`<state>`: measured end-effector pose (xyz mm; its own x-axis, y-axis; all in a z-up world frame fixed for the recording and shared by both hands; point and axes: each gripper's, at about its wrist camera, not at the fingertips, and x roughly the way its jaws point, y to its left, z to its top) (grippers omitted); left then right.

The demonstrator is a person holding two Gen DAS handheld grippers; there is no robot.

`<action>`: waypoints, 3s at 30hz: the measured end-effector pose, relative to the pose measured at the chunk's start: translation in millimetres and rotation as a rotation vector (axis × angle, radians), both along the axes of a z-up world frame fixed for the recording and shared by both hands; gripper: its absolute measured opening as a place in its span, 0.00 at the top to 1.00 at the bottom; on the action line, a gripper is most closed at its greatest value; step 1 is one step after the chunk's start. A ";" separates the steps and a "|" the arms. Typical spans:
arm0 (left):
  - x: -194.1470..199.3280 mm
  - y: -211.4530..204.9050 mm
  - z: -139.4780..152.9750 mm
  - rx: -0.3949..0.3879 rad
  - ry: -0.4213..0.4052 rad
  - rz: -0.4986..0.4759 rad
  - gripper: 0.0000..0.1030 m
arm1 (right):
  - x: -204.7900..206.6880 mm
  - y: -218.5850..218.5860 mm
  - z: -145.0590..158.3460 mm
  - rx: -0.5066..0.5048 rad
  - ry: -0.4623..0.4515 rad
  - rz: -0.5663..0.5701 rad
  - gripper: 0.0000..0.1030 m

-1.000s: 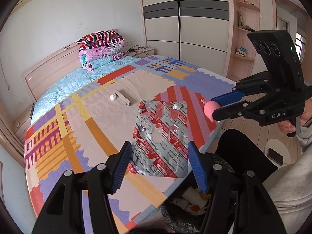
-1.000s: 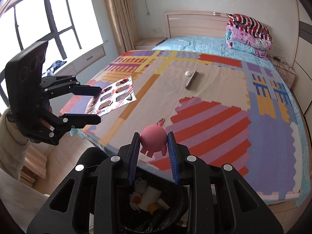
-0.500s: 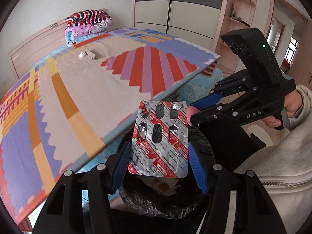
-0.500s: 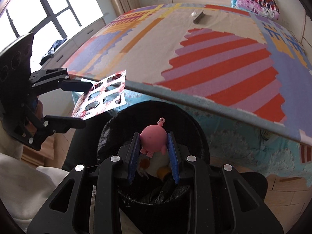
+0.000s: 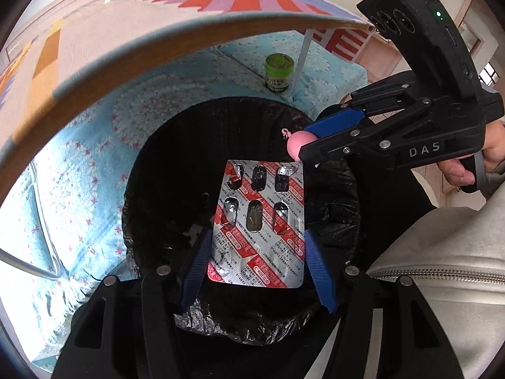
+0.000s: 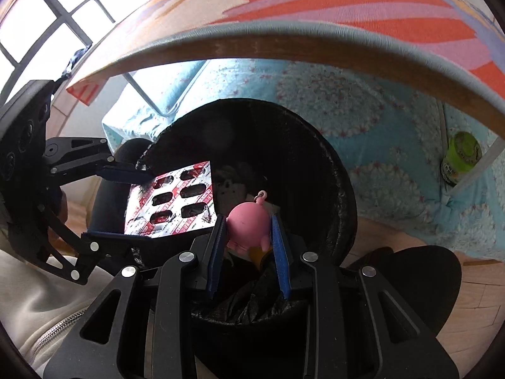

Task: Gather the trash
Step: 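Open both grippers to drop the blister pack and pig into the bin, then raise both tools back over the bed toward the white lid and stick, then grasp the small white round lid with the left gripper while the right gripper grasps the white stick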

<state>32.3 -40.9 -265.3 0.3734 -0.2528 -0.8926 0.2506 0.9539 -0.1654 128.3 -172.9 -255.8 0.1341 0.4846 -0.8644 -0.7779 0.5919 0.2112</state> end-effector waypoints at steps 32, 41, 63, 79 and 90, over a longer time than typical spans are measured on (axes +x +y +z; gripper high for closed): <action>-11.3 8.3 69.1 -0.006 -0.160 0.063 0.37 | -2.4 -11.4 60.6 0.085 -0.119 -0.009 0.59; -10.2 24.9 121.2 0.032 -0.294 0.075 0.37 | 0.1 -10.3 106.9 0.153 -0.216 0.007 0.59; 77.9 97.7 165.3 0.115 -0.397 0.126 0.37 | 57.4 38.3 153.7 0.205 -0.315 0.009 0.59; 185.0 150.7 148.4 0.139 -0.369 0.132 0.37 | 125.4 90.4 154.2 0.199 -0.315 -0.028 0.59; 260.1 171.5 120.8 0.136 -0.318 0.094 0.47 | 166.4 119.3 144.3 0.182 -0.301 -0.066 0.59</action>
